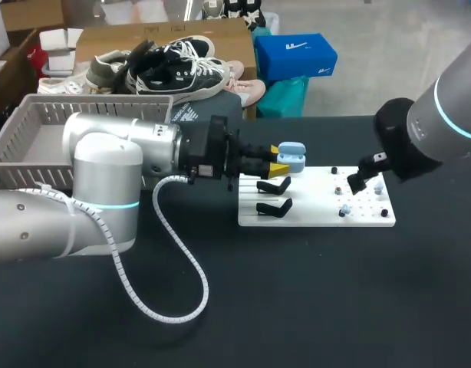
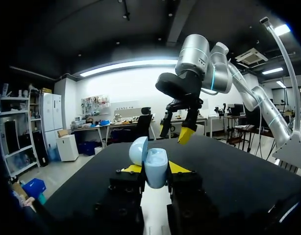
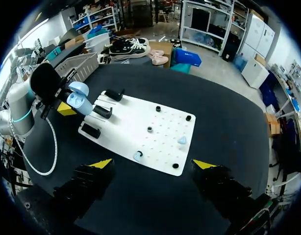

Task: Pick up each earbud case from the left stands, insert the matching earbuds, close the lid, and place the case in the box.

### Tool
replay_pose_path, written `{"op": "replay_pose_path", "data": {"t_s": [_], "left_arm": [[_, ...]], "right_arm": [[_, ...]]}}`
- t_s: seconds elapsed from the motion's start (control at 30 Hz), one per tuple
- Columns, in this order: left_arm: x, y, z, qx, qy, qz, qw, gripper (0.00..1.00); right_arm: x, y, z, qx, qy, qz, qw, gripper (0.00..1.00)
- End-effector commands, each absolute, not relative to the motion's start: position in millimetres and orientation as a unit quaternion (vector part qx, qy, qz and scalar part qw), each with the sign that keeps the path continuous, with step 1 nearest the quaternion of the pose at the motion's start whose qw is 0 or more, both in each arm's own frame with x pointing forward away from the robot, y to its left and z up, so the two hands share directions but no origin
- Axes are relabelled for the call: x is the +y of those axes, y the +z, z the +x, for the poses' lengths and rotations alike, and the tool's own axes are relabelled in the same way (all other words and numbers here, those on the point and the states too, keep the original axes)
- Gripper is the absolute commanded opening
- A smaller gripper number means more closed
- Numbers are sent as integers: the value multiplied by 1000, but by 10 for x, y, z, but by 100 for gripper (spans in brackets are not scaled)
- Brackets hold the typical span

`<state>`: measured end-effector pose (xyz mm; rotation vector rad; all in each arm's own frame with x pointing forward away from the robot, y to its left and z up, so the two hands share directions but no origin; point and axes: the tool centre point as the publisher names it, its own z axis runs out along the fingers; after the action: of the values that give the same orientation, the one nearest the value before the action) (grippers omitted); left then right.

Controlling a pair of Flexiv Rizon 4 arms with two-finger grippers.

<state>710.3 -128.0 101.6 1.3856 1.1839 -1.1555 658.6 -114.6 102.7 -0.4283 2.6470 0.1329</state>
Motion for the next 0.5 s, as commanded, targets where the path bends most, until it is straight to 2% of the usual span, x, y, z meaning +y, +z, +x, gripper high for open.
{"op": "replay_pose_path", "data": {"t_s": [0.03,0.5], "left_arm": [[-1279,1020,7075,486,-469,565,475,0],[-1279,1020,7075,486,-469,565,475,0]], "right_arm": [[-1057,932,6570,962,-8,-140,235,100],[-1310,833,6953,960,-60,-127,243,100]]}}
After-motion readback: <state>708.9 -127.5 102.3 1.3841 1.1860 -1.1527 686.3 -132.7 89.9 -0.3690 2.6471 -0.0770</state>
